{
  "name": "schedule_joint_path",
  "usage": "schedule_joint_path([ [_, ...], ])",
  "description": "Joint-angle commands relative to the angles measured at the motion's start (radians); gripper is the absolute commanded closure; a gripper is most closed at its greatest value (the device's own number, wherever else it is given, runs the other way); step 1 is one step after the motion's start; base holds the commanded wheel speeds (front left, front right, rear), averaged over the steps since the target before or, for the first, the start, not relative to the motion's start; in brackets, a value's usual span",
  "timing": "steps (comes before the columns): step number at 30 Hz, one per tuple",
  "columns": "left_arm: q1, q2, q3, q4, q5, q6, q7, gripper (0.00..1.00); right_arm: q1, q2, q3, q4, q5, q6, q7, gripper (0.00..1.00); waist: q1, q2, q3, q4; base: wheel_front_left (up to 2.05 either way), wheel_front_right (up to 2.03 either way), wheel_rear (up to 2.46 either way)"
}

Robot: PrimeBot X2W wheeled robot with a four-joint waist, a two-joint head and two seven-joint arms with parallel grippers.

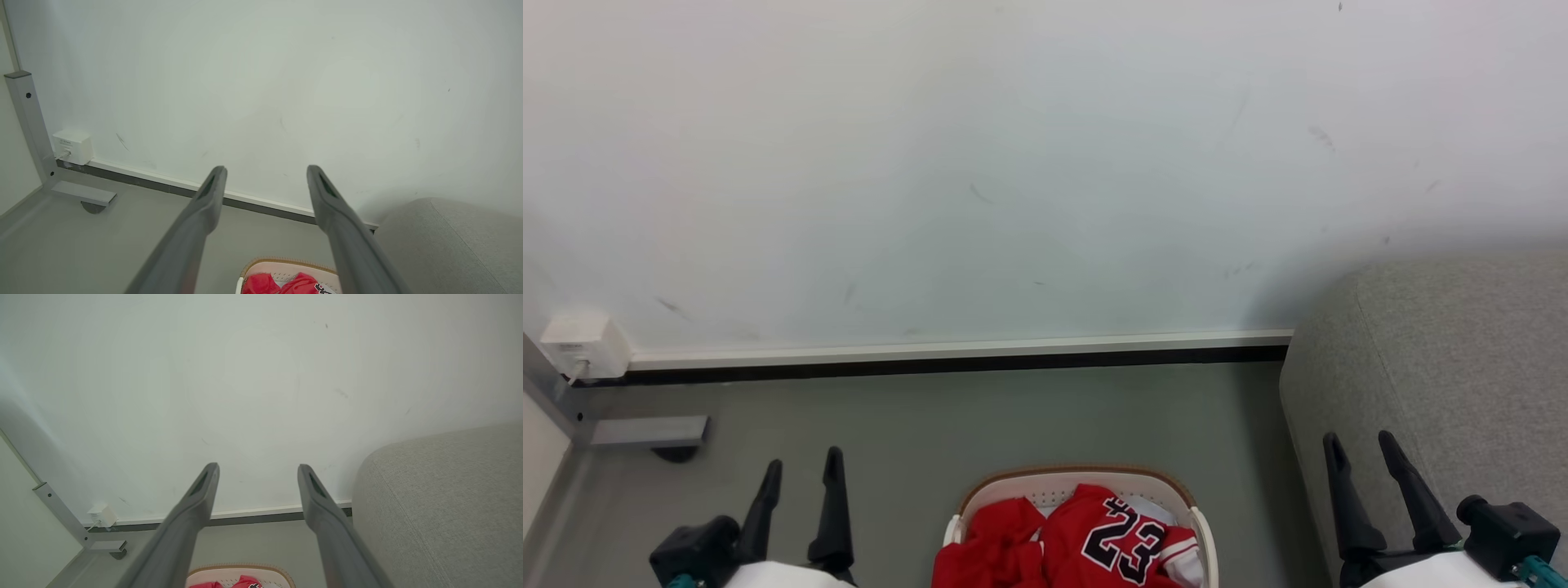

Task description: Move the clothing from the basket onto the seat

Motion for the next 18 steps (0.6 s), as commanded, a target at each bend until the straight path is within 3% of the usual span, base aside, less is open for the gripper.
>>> schedule_joint_path([
  [1, 0.006, 0.009, 0.001, -0.009, 0.037, 0.004, -0.011, 0.0, -0.008, -0.007, 0.004, 0.0, -0.029, -0.001, -0.01, 0.0, 0.0, 0.0, -0.002, -0.001, 0.0, 0.0, 0.0],
  [18, 0.014, 0.002, 0.002, -0.011, 0.159, 0.012, -0.046, 0.0, -0.012, -0.009, 0.018, 0.001, -0.155, -0.001, -0.043, 0.0, 0.0, 0.0, -0.01, -0.014, 0.0, 0.0, 0.0],
])
